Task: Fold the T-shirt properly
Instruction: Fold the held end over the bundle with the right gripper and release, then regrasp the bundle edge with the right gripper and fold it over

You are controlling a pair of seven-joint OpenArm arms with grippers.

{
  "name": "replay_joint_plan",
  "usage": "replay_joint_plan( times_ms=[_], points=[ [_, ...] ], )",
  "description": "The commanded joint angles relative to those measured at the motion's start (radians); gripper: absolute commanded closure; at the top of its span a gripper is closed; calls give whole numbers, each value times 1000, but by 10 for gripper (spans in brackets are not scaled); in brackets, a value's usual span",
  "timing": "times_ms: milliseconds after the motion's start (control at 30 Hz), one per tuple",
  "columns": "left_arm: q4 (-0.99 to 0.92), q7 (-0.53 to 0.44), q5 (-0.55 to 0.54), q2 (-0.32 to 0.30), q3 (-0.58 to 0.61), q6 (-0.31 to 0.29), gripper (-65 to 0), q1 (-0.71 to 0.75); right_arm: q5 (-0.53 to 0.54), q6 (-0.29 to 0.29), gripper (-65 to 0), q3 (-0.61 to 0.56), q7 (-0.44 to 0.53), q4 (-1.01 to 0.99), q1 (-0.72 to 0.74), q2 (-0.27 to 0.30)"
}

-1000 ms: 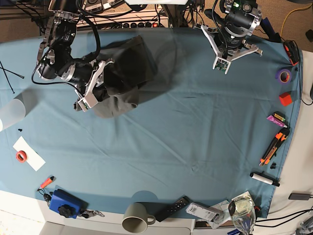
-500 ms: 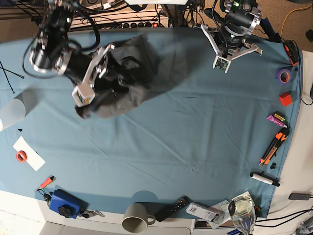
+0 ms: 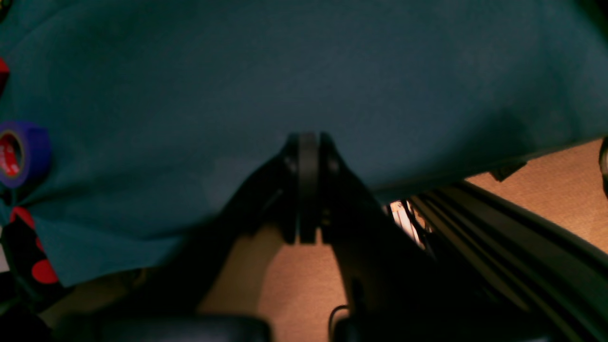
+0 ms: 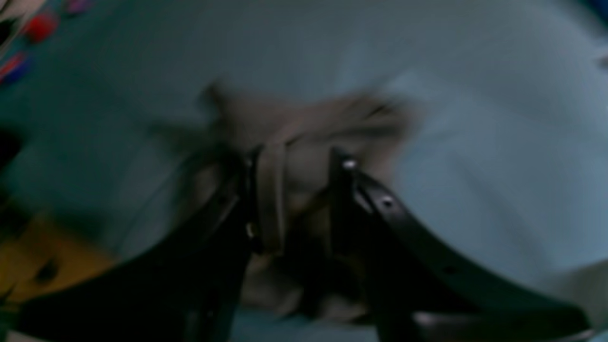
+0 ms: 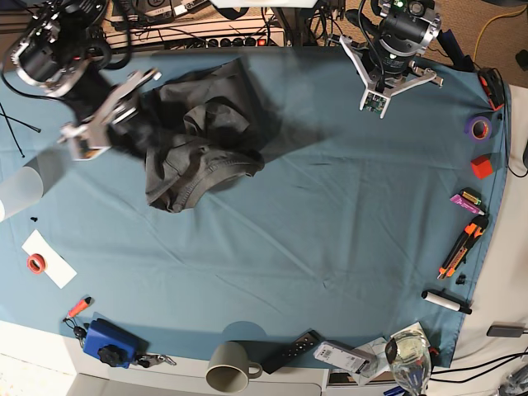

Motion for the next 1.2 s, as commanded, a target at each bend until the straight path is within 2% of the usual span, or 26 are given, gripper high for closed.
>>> replay_joint_plan(
  times_ms=[0, 333, 567, 667, 733, 1000, 1167],
  points=[
    [17, -15, -1, 0, -1, 4, 0, 6, -17, 0, -130, 14, 43, 15, 16, 9],
    [17, -14, -23, 0, -1, 3, 0, 6, -274, 0, -127, 20, 200, 15, 26, 20],
    [17, -15, -23, 0, -1, 3, 0, 6, -283, -1, -127, 20, 230, 15, 0, 51],
    [17, -37, -23, 3, -1, 3, 0, 6, -337, -38, -128, 20, 251, 15, 20, 54],
    [17, -37, -24, 9, -1, 3, 0, 6, -340, -43, -129, 17, 252, 13, 32, 73],
    [17, -42, -42, 9, -1, 3, 0, 6, -393, -42, -129, -122, 247, -280, 168, 165],
    [17, -46, -44, 8, -1, 3, 0, 6, -396, -42, -129, -213, 221, -386, 294, 180]
  ],
)
